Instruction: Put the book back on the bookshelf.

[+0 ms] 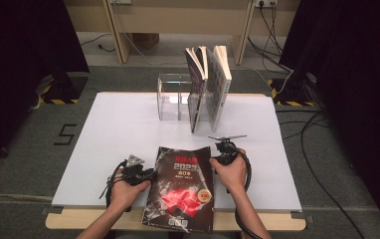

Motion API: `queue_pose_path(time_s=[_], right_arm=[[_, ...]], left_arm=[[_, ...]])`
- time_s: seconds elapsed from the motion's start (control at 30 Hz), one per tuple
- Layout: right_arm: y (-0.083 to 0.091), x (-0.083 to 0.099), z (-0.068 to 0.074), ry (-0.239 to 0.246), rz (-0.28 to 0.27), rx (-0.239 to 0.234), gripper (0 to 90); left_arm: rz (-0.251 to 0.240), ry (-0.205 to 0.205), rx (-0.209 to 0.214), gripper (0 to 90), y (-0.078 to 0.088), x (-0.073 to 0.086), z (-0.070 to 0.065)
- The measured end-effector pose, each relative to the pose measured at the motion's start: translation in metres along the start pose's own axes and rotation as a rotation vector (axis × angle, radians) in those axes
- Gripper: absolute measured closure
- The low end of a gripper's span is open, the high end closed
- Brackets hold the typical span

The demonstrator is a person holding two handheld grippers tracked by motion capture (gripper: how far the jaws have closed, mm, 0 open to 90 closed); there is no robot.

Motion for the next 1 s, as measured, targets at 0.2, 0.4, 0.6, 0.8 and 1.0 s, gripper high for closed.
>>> queue_pose_path(time_s=[0.2,0.4,0.6,0.8,1.0], right_arm=[[0.007,-0.006,0.009,-0.007,-0.009,-0.038,86.4],[0.019,-0.014,0.018,-0.016,-0.064,-0.07,87.0],[0.026,-0.02,0.028,-0.006,-0.116,-0.081,87.2],[0.039,-0.031,0.041,0.033,-0.172,-0.077,87.2],[0.048,-0.042,0.053,0.058,-0.223,-0.078,87.2]], left_arm=[[-0.002,-0.003,0.005,74.5,0.001,0.0,0.0],[-0.003,-0.033,-0.003,74.6,0.003,-0.001,0.001],[-0.038,-0.012,-0.009,73.1,0.012,-0.009,0.007],[-0.066,-0.01,-0.022,67.3,0.019,-0.016,0.012],[-0.1,0.003,-0.029,62.5,0.026,-0.023,0.015]])
Point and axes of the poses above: each handheld gripper's, and its own axes: y roughly backward along the jaws, x roughly out of its underside, z roughly to its left, the point moved 10 cm from there along -y, roughly forward along the jaws, and after that the axes turned 3 degrees about -z, right-handed, at the moved point
